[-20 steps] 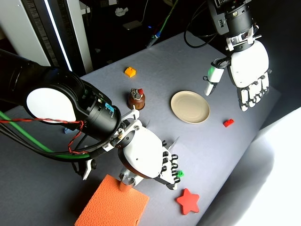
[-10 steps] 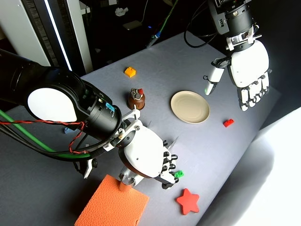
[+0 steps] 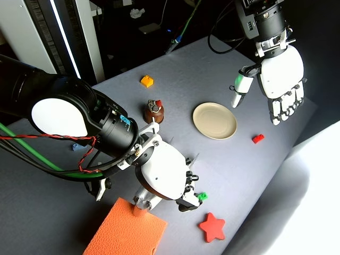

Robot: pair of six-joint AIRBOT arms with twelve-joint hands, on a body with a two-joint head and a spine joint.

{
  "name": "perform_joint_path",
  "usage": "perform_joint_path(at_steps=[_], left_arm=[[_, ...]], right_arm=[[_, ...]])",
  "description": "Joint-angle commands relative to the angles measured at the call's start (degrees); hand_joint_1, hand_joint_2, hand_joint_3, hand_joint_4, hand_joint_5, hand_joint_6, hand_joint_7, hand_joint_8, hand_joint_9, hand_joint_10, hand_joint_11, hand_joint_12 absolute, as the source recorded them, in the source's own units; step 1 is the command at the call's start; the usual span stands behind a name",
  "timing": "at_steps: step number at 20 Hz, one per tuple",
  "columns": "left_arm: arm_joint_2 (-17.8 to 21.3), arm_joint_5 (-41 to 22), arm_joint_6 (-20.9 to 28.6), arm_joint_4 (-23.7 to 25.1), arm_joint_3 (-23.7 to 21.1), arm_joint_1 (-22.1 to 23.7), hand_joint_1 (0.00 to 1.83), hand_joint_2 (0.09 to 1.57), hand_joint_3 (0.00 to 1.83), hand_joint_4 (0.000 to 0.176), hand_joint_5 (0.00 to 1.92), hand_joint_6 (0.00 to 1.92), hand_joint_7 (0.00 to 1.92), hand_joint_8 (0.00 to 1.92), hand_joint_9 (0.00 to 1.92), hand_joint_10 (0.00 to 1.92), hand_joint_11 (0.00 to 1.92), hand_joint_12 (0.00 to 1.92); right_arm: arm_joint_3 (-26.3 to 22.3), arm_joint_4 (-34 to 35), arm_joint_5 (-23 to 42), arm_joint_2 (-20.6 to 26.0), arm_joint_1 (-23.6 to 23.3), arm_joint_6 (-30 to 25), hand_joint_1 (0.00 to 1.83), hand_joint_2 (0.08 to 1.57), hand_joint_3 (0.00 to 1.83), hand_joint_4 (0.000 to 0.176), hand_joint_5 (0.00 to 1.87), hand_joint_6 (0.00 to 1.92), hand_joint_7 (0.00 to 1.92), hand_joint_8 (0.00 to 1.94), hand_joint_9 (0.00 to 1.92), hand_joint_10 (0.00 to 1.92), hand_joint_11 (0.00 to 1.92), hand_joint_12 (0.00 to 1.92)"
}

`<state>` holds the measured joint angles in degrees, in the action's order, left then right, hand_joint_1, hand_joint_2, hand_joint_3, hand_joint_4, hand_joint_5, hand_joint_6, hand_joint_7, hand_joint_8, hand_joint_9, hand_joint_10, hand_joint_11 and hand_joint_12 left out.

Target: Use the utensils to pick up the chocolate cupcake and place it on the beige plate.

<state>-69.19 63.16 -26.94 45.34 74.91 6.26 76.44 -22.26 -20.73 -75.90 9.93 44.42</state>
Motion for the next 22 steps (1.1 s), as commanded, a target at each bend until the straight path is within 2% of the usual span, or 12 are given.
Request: perform_joint_path(at_steps=[1,3,5,6,7,11,12,13,14,17,19,22], left_arm=[[0.2,-0.6,-0.3,3.9,0.1,0.6,0.40,1.04,0.00,0.000,0.16,0.00,0.14,0.01,0.14,0.00,0.00,0.44],[0.2,-0.6,-0.3,3.9,0.2,0.6,0.42,1.04,0.00,0.000,0.15,0.00,0.14,0.00,0.14,0.00,0.00,0.43],[0.2,-0.6,-0.3,3.9,0.1,0.7,0.40,1.04,0.00,0.000,0.12,0.00,0.11,0.00,0.11,0.00,0.00,0.36],[0.2,-0.6,-0.3,3.9,0.1,0.7,0.39,1.05,0.00,0.000,0.12,0.00,0.10,0.00,0.10,0.00,0.00,0.34],[0.2,-0.5,-0.3,3.9,0.1,0.7,0.41,1.04,0.00,0.000,0.14,0.01,0.12,0.00,0.12,0.00,0.00,0.38],[0.2,-0.5,-0.3,3.9,0.1,0.7,0.43,1.04,0.00,0.000,0.12,0.00,0.10,0.00,0.11,0.00,0.00,0.34],[0.2,-0.5,-0.3,3.9,0.1,0.8,0.43,1.04,0.00,0.000,0.13,0.00,0.11,0.00,0.11,0.00,0.00,0.34],[0.2,-0.4,-0.3,3.9,0.1,0.8,0.43,1.04,0.00,0.000,0.14,0.01,0.12,0.01,0.12,0.00,0.00,0.38],[0.2,-0.4,-0.3,3.9,0.1,0.8,0.43,1.04,0.00,0.000,0.14,0.00,0.12,0.00,0.11,0.00,0.00,0.35],[0.2,-0.4,-0.3,3.9,0.1,0.9,0.38,1.05,0.00,0.000,0.12,0.00,0.09,0.00,0.10,0.00,0.00,0.35],[0.2,-0.4,-0.3,3.9,0.1,0.9,0.44,1.03,0.00,0.000,0.15,0.01,0.11,0.01,0.12,0.00,0.00,0.40],[0.3,-0.4,-0.3,3.7,0.0,0.8,0.44,1.04,0.00,0.000,0.14,0.00,0.11,0.00,0.11,0.00,0.00,0.39]], right_arm=[[-0.1,-0.9,2.1,0.3,-0.6,0.5,1.05,1.14,0.00,0.000,0.57,0.02,0.63,0.11,0.18,1.26,0.09,1.67],[-0.1,-0.9,2.1,0.3,-0.8,0.5,1.06,1.13,0.00,0.000,0.58,0.01,0.36,0.80,0.18,1.36,0.16,1.68],[-0.1,-0.9,2.2,0.4,-0.9,0.7,1.08,1.13,0.00,0.000,0.57,0.01,0.20,1.11,0.13,1.43,0.14,1.75],[-0.1,-0.9,2.2,0.4,-0.9,0.7,1.09,1.13,0.00,0.000,0.58,0.01,0.19,1.18,0.14,1.45,0.16,1.75],[-0.1,-0.9,2.2,0.4,-1.0,0.7,1.14,1.11,0.00,0.000,0.59,0.02,0.18,1.22,0.15,1.45,0.18,1.75],[-0.1,-0.9,2.2,0.4,-1.3,0.7,1.08,1.14,0.00,0.000,0.64,0.07,0.19,1.28,0.16,1.47,0.21,1.76],[-0.1,-0.9,2.2,0.4,-1.4,0.6,1.08,1.14,0.00,0.000,0.58,0.27,0.22,1.29,0.18,1.46,0.22,1.74],[-0.1,-0.9,2.2,0.4,-1.4,0.6,1.12,1.14,0.00,0.000,0.47,0.55,0.25,1.32,0.21,1.49,0.23,1.74],[-0.1,-0.9,2.2,0.4,-1.5,0.6,1.12,1.14,0.00,0.000,0.40,0.73,0.26,1.32,0.20,1.50,0.22,1.74],[-0.1,-0.9,2.1,0.4,-1.5,0.6,1.15,1.12,0.00,0.000,0.43,0.82,0.37,1.29,0.31,1.49,0.30,1.70],[-0.1,-0.9,2.1,0.4,-1.5,0.6,1.18,1.11,0.00,0.000,0.42,0.86,0.35,1.30,0.30,1.48,0.29,1.67],[-0.2,-0.9,1.8,0.4,-1.6,0.6,1.13,1.14,0.00,0.000,0.38,0.97,0.32,1.33,0.25,1.50,0.21,1.70]])
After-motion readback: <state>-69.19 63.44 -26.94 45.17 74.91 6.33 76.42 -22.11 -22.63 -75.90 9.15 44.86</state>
